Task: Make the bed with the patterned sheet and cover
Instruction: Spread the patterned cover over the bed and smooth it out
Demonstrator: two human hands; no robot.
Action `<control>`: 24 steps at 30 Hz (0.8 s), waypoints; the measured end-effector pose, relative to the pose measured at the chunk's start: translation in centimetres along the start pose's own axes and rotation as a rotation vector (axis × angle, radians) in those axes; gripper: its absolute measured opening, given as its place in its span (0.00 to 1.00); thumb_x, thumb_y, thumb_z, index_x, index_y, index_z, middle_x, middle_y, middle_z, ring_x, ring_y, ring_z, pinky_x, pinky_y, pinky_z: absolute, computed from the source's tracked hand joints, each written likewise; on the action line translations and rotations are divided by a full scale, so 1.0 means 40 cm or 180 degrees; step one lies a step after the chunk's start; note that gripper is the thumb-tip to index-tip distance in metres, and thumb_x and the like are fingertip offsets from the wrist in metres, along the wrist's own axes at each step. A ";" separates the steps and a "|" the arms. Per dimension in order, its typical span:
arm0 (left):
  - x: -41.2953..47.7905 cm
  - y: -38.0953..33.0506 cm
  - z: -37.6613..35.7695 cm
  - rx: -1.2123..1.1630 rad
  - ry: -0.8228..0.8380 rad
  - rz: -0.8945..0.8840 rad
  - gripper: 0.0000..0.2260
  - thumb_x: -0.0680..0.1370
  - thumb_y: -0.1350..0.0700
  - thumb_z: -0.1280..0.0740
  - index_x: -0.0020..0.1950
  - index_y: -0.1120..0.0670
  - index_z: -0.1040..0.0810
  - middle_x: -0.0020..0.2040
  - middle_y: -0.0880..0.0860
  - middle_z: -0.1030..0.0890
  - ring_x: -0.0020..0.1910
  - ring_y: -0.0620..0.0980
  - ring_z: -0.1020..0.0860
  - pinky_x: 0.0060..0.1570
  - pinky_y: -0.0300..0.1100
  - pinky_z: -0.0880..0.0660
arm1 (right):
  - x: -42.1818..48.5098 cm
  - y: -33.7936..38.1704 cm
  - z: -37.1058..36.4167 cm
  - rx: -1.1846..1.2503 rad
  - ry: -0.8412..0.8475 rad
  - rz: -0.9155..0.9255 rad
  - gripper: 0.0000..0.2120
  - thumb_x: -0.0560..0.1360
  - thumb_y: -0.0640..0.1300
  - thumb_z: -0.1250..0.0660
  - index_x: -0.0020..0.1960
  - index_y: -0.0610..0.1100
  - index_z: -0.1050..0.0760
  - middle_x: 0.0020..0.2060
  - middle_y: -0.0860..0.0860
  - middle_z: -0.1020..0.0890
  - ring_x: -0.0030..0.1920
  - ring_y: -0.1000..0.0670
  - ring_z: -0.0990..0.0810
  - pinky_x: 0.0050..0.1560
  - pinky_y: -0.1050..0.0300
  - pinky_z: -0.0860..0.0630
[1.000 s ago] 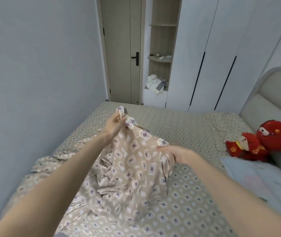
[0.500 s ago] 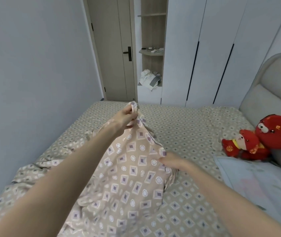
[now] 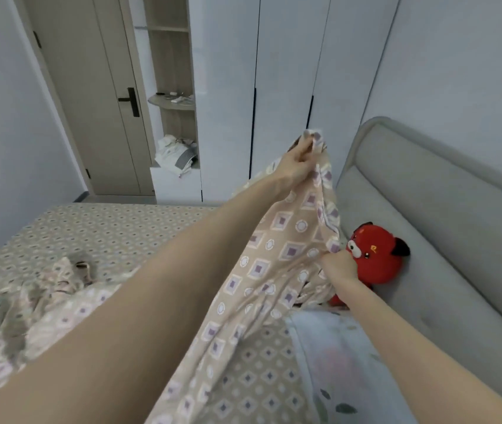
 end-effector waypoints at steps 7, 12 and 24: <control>-0.096 0.256 -0.039 0.0764 0.0607 0.0821 0.23 0.81 0.61 0.41 0.76 0.55 0.40 0.73 0.52 0.34 0.71 0.51 0.35 0.59 0.38 0.35 | 0.087 -0.184 -0.032 0.1002 0.0274 -0.0831 0.14 0.78 0.40 0.38 0.62 0.37 0.29 0.50 0.39 0.21 0.45 0.44 0.20 0.48 0.54 0.22; -0.341 0.538 0.185 0.0840 -0.0024 0.1751 0.21 0.81 0.60 0.42 0.74 0.52 0.36 0.72 0.51 0.32 0.66 0.51 0.31 0.56 0.44 0.33 | 0.052 -0.298 -0.150 0.0723 0.0858 -0.1090 0.06 0.82 0.41 0.44 0.49 0.48 0.30 0.38 0.50 0.30 0.32 0.52 0.26 0.29 0.62 0.27; -1.096 0.772 0.632 0.0276 -0.1558 0.3167 0.17 0.79 0.64 0.41 0.67 0.53 0.29 0.65 0.54 0.26 0.55 0.52 0.26 0.56 0.47 0.31 | -0.318 -0.241 -0.683 -0.0441 0.2544 -0.0844 0.12 0.78 0.43 0.37 0.60 0.40 0.24 0.51 0.45 0.20 0.40 0.48 0.26 0.41 0.56 0.29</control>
Point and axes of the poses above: each hand's wrist, its own x-axis towards the middle knuckle, its own z-axis out of the back of the hand, y = z × x, the point moved 4 cm from there along x, towards the middle knuckle
